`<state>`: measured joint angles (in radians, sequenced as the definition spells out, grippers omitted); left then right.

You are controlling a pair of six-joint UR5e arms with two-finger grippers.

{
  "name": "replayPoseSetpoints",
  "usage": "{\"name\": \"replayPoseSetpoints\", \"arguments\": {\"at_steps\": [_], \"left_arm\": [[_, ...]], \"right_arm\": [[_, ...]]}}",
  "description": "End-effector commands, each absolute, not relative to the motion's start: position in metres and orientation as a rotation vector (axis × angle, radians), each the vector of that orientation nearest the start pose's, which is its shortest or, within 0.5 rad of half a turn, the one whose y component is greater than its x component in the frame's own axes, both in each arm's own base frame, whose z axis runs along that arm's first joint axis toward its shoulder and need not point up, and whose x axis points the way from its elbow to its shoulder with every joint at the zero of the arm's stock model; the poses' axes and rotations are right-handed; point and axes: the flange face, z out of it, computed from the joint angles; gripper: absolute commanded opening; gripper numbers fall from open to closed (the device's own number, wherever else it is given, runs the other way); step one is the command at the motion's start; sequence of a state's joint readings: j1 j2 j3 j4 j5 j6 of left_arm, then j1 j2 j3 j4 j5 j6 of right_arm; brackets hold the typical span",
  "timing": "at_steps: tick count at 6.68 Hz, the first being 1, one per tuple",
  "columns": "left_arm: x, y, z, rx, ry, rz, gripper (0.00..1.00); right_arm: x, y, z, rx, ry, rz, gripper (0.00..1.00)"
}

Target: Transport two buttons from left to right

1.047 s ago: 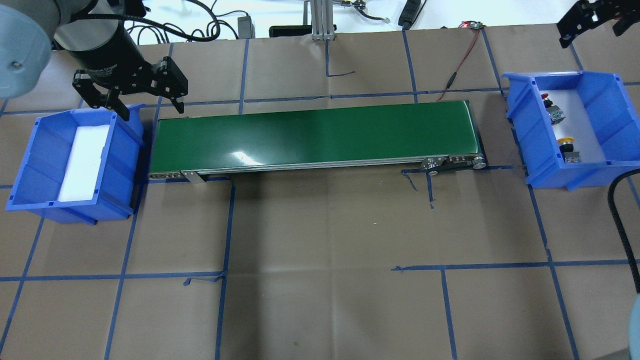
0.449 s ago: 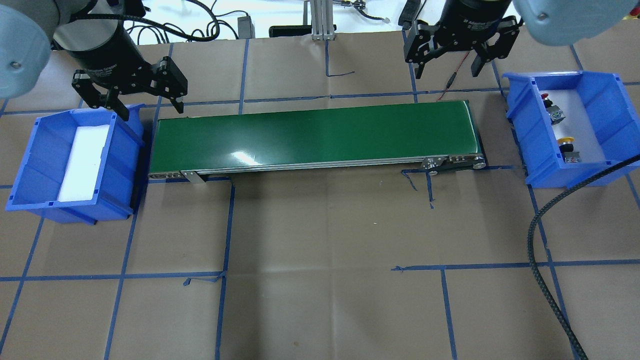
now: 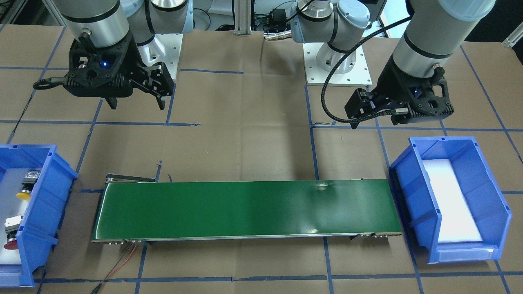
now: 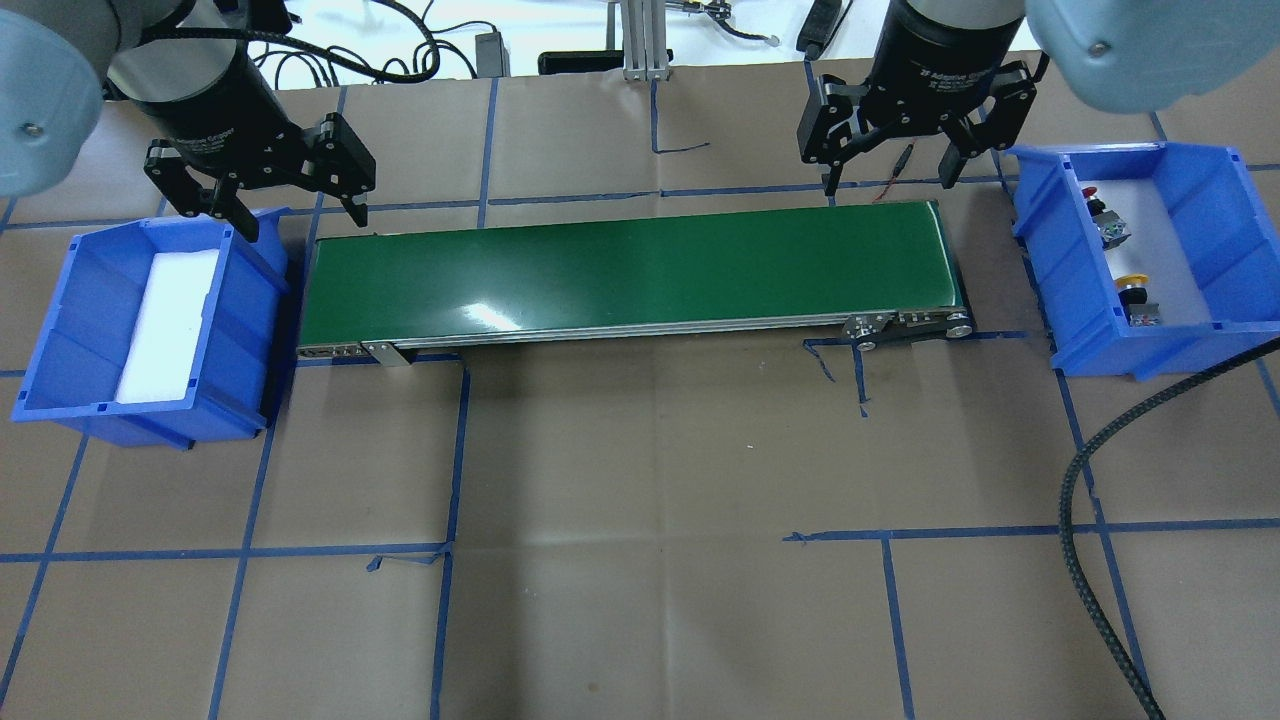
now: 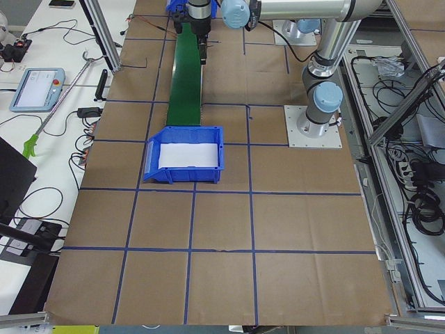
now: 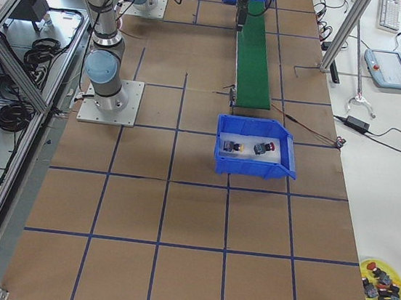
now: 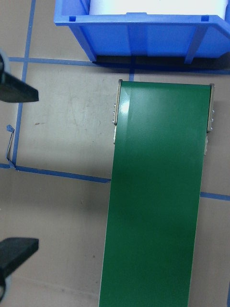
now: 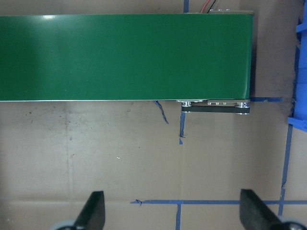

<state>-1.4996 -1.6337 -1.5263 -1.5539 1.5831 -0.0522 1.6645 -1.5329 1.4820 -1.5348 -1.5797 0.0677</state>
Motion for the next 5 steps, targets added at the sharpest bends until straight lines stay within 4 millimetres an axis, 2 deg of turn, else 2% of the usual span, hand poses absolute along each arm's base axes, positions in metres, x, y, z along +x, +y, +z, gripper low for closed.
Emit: {"name": "replayPoseSetpoints", "arguments": {"at_steps": [1,2,3,5], "left_arm": [[-0.095,-0.526,0.480,-0.194,3.123,0.003,1.00],[-0.095,-0.526,0.480,-0.192,3.123,0.003,1.00],[-0.095,-0.526,0.480,-0.194,3.123,0.003,1.00],[-0.095,-0.526,0.480,-0.194,3.123,0.003,1.00]], "right_arm": [[0.170,-0.454,0.492,-0.087,3.147,0.004,0.99],[0.158,-0.463,0.483,-0.027,3.138,-0.050,1.00],[0.152,-0.467,0.485,-0.008,3.124,-0.068,1.00],[0.153,-0.468,0.484,-0.008,3.116,-0.078,1.00]]}}
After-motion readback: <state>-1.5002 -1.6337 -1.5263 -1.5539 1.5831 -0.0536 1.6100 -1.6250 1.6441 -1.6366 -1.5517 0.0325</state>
